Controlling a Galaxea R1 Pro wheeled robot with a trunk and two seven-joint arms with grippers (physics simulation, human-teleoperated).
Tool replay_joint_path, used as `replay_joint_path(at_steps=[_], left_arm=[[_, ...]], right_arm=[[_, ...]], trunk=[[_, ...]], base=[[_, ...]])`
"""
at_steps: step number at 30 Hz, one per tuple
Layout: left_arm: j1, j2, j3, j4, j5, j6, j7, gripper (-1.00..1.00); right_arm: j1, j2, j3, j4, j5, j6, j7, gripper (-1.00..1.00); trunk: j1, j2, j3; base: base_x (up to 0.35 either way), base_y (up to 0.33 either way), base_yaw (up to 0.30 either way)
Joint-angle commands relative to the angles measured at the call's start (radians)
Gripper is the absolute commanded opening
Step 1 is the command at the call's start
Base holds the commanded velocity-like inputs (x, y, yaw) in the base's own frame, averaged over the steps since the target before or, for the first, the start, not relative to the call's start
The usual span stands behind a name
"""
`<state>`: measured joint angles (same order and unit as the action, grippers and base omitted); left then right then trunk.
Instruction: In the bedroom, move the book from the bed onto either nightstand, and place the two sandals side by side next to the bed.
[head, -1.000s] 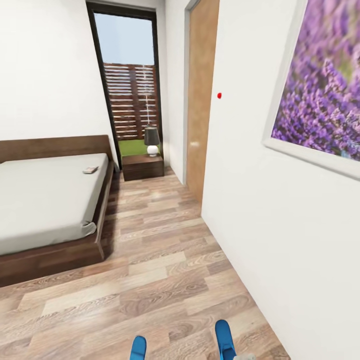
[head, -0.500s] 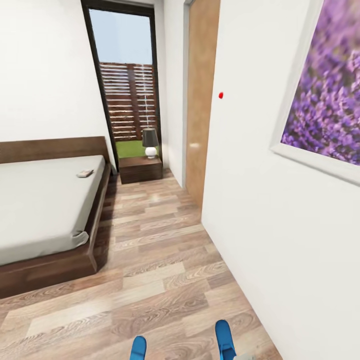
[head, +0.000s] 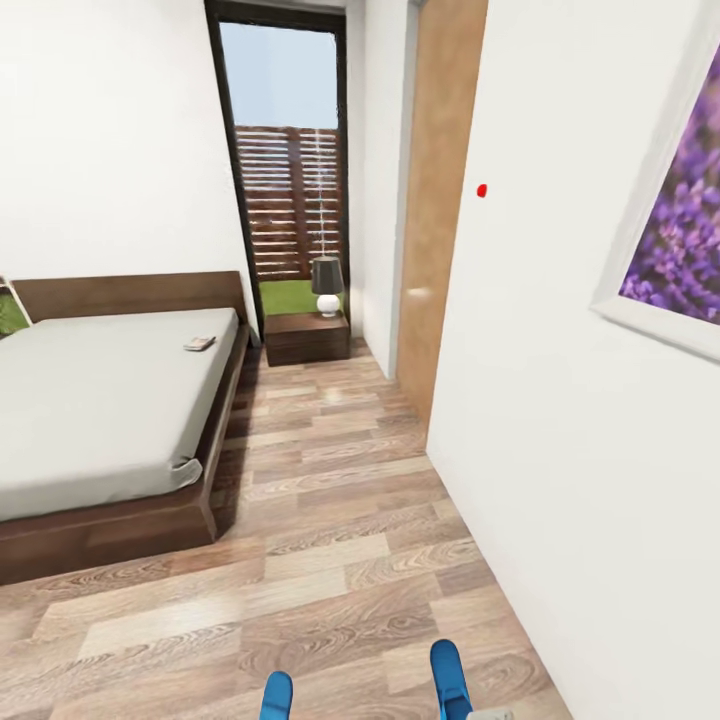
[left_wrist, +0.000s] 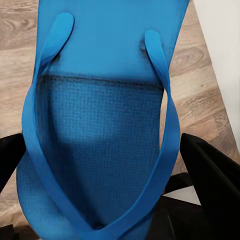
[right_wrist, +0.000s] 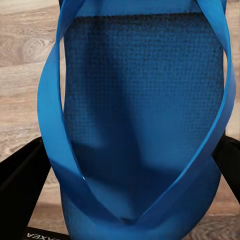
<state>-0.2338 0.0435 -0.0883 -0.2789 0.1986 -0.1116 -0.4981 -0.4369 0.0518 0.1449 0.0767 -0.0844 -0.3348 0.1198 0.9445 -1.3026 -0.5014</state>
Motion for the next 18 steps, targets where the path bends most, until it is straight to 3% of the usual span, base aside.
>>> replay_joint_path(at_steps=[1,14,18], left_arm=[[-0.001,0.001,-0.008,0.001,0.009,-0.005,0.0,-1.0],[-0.001,0.001,-0.008,0.001,0.009,-0.005,0.0,-1.0],[-0.005,0.003,-0.004,-0.012,0.022,-0.015,-0.01,-1.0]], right_arm=[[-0.002,0.0,0.007,0.005,-0.009,-0.007,0.004,-1.0],[-0.002,0.0,0.007,0.005,-0.009,-0.007,0.004,-1.0],[-0.023,-0.001,0.021,0.006,-0.018,-0.026,0.026,-1.0]], trunk=[[0.0,-0.001,-0.001],[0.0,-0.001,-0.001],[0.0,-0.001,-0.001]], base=[[0.131,0.0,0.042],[0.302,0.0,0.004],[0.0,0.0,0.0]])
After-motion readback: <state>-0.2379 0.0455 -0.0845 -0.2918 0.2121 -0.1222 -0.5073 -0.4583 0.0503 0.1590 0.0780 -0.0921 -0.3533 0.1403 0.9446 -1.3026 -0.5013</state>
